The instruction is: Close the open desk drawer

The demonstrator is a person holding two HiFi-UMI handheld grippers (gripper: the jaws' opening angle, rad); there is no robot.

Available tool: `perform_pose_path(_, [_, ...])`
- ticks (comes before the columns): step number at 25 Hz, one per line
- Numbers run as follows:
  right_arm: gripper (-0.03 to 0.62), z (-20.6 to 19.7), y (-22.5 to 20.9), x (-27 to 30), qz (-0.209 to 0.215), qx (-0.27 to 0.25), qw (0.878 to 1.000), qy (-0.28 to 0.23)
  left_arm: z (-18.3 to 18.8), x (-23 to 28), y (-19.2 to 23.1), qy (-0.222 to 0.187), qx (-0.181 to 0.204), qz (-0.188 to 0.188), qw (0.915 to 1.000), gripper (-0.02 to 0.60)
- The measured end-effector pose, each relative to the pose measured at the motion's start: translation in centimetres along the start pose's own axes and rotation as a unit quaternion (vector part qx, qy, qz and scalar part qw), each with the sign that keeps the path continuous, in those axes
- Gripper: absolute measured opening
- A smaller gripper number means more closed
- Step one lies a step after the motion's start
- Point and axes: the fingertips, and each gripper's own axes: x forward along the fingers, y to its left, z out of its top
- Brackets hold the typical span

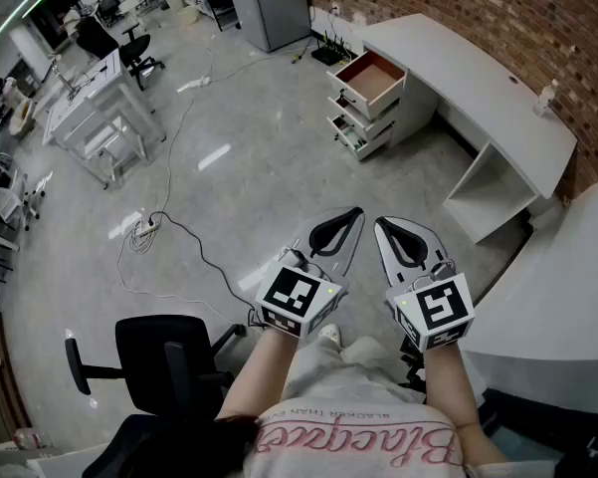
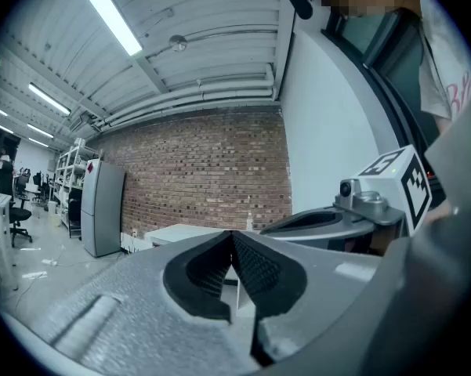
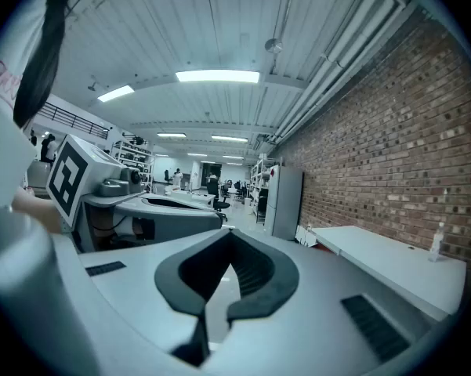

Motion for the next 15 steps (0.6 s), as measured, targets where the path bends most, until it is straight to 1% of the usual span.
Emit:
perform_pose_path(7, [0.011,-0.8,-2.4,-4.0,-0.012,0.007,1.0,0.007,0.6,1.6,-3.1,-0.009,-0.011,0.015,0.9998,0.008])
perform_pose_path(11, [0.011,-1.3,-3.8,-6.4,-0.004,0.007,1.0,0.002,0.5,2.2,-4.8,-0.013,-0.025,0.029,0.9992,0.008])
perform_pose_path(15, [0.011,-2.0,-4.3,-7.8,0.011,0.013,1.0,-0.006,0.5,2.1,-6.3,-0.022,-0.013,0.04,0.9989,0.008])
